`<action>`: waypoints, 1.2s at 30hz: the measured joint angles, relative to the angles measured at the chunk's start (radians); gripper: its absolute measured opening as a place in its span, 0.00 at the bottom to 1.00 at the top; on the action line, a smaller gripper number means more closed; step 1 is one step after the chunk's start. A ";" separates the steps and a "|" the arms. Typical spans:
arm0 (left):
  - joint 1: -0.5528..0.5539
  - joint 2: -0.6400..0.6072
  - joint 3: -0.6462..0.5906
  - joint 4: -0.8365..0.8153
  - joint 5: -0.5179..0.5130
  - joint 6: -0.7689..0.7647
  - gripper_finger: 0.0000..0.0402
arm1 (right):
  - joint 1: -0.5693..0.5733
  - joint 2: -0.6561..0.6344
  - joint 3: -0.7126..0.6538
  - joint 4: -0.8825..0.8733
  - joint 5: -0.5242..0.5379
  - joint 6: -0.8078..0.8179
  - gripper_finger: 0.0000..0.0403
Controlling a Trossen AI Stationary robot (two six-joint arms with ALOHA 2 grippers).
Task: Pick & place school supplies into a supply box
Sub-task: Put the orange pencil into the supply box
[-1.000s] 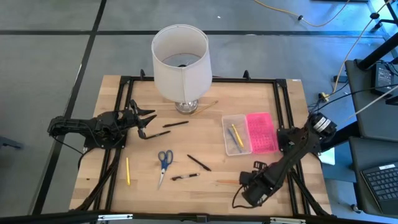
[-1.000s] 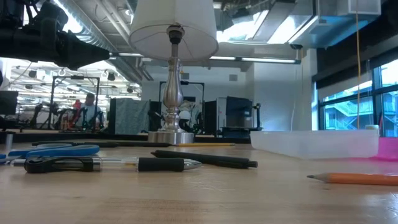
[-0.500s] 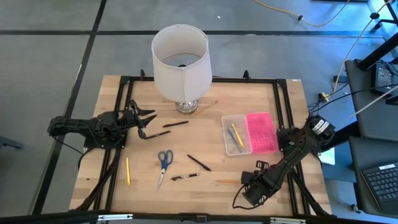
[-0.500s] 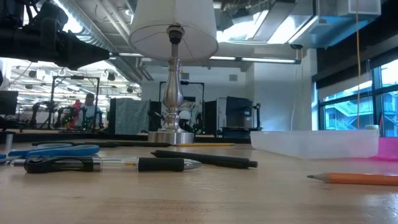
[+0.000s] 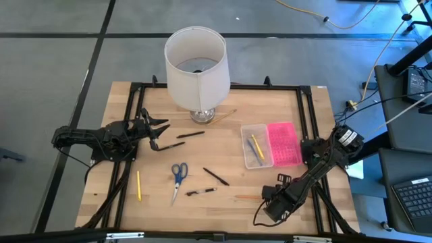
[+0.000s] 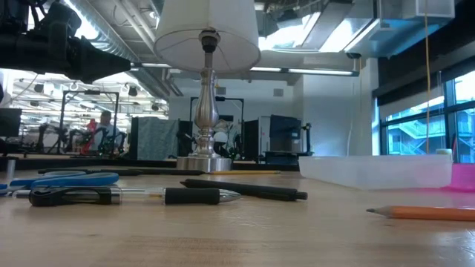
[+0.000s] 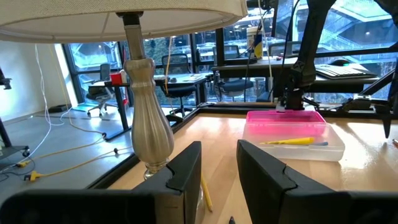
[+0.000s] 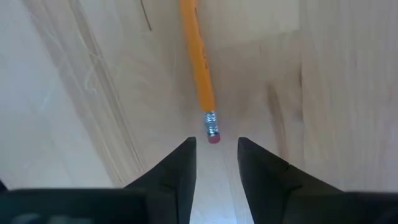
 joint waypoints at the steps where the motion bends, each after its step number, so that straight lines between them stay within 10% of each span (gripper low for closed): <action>1: 0.000 0.000 0.000 0.000 0.000 0.000 0.24 | 0.000 0.000 0.000 0.000 0.006 0.000 0.30; 36: 0.000 0.000 0.000 0.000 0.000 0.000 0.24 | 0.000 0.000 0.000 0.019 0.023 -0.006 0.30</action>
